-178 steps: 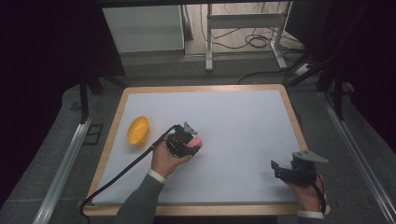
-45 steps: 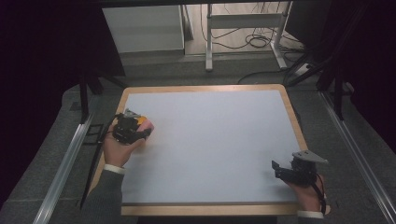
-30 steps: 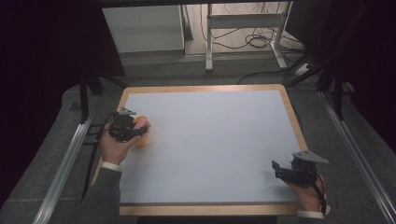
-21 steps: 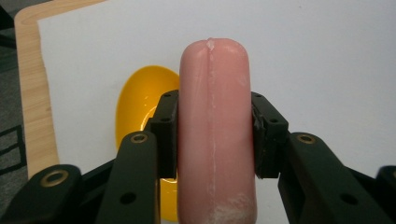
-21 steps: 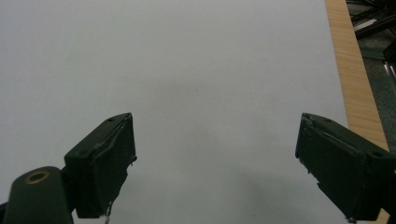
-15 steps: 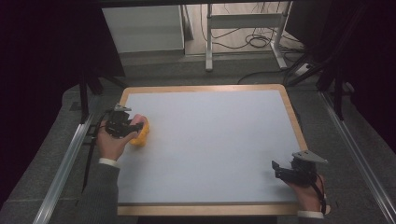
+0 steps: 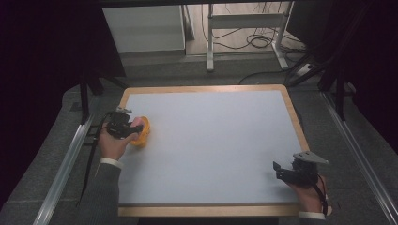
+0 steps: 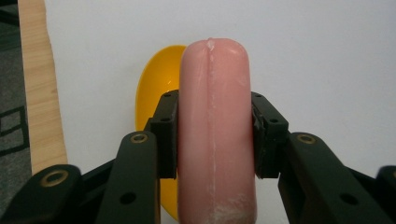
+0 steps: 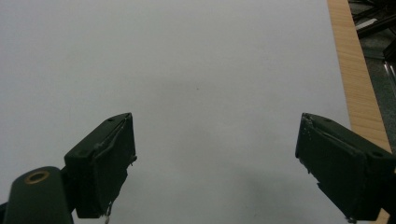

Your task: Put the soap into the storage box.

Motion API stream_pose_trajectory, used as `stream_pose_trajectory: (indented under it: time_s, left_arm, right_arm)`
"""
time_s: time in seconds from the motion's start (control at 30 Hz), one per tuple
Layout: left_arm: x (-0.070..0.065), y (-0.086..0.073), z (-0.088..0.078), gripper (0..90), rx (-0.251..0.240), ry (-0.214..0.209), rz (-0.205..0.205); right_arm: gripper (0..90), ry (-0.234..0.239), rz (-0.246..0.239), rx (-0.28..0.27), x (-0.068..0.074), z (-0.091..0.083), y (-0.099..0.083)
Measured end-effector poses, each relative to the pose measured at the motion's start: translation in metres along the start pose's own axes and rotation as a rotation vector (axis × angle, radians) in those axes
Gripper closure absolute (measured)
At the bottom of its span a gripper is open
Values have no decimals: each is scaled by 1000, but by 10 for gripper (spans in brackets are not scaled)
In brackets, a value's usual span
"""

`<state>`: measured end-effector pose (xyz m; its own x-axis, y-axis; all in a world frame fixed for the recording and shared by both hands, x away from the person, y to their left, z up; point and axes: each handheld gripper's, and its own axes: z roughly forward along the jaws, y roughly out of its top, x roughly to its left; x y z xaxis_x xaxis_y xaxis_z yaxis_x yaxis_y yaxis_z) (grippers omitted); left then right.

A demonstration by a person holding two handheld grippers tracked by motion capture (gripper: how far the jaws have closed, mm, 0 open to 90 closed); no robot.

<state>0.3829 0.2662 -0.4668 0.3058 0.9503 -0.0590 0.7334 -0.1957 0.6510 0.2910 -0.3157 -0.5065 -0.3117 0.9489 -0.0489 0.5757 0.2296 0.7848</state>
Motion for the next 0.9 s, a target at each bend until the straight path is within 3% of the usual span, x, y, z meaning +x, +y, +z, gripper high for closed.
stream_pose_trajectory:
  time_s: [0.7,0.9]
  left_arm:
    - [7,-6,24,602,46,10,-22]
    - [6,-6,23,596,25,0,-26]
  right_arm:
    - [117,-3,-1,3,0,1,-1]
    - [117,-8,0,1,0,1,-1]
